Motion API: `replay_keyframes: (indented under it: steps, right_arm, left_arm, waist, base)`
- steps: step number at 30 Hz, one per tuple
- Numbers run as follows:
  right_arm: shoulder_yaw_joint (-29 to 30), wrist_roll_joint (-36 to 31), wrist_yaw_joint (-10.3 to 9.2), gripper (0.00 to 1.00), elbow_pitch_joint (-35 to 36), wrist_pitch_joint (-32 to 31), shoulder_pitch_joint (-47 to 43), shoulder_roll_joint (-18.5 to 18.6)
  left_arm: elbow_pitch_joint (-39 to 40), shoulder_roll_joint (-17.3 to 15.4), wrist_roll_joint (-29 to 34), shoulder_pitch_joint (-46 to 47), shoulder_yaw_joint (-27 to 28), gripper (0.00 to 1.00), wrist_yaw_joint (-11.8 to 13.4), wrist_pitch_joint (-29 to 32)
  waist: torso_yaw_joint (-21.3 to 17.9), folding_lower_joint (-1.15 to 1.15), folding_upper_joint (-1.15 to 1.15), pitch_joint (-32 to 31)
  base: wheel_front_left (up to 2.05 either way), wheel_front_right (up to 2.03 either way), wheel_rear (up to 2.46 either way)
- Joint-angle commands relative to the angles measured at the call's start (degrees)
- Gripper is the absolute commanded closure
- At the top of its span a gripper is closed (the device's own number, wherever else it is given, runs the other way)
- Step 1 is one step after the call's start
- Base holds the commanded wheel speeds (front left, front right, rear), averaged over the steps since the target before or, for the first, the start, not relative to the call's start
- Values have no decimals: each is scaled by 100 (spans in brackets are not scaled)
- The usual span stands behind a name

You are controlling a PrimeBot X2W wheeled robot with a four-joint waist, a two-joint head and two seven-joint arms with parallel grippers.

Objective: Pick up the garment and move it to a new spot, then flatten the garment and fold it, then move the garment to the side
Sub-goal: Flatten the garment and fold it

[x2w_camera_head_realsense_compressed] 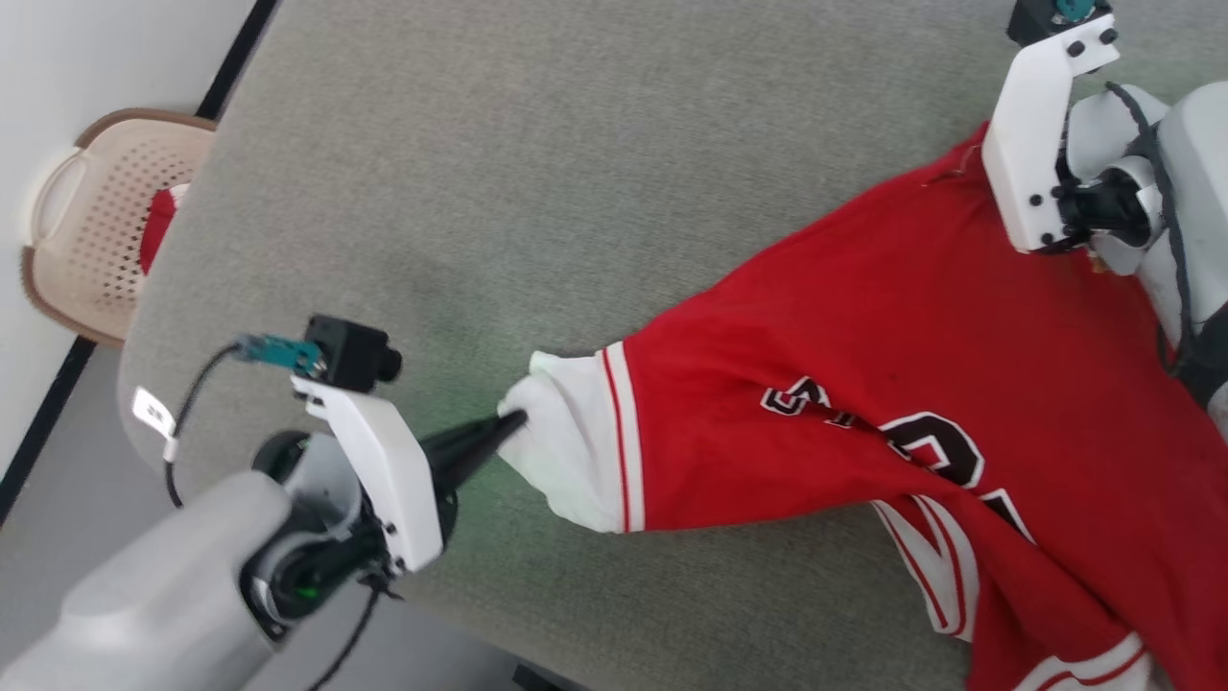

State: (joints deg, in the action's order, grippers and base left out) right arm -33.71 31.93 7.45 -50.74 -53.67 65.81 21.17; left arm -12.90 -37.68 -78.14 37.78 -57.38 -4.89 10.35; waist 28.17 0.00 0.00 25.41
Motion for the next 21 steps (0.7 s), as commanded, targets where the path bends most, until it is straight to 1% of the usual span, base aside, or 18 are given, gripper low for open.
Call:
replay_keyframes:
  steps: [1, 5, 9, 12, 16, 17, 18, 21]
  right_arm:
    - [-160, 48, -4, 100, -384, -72, -477, 78]
    - [-321, 285, -4, 100, 115, 221, -179, 129]
    - [-495, 563, -3, 100, 742, 514, -6, 307]
    - [-596, 717, -3, 100, 1144, 685, 30, 530]
    - [-510, 833, -3, 100, 1590, 869, 9, 794]
    - [-510, 833, -3, 100, 1590, 869, 9, 794]
    - [-391, 857, -2, 100, 1772, 951, -25, 871]
    - [-159, 866, -2, 100, 2026, 1058, -81, 935]
  left_arm:
    - [-36, -46, -13, 138, 55, 100, -22, 13]
    - [-67, -248, -4, 283, 147, 100, 32, 99]
    - [3, -597, 63, 514, 274, 100, 148, 252]
    - [86, -889, 122, 763, 368, 100, 283, 450]
    - [218, -1227, 234, 1167, 479, 100, 467, 784]
    - [218, -1227, 234, 1167, 479, 100, 467, 784]
    - [266, -1345, 283, 1393, 519, 100, 548, 940]
    - [310, -1457, 404, 1754, 576, 100, 648, 1176]
  waist:
    - [-73, 0, 0, -42]
    - [-274, 0, 0, -143]
    - [-561, 0, 0, -305]
    - [-792, 0, 0, -457]
    - [-1086, 0, 0, -676]
    - [-1086, 0, 0, -676]
    - [-1222, 0, 0, -791]
    - [-1404, 0, 0, -964]
  base:
    - [0, 0, 0]
    - [0, 0, 0]
    - [0, 0, 0]
    - [0, 0, 0]
    - [0, 0, 0]
    - [0, 0, 0]
    - [0, 0, 0]
    - [0, 0, 0]
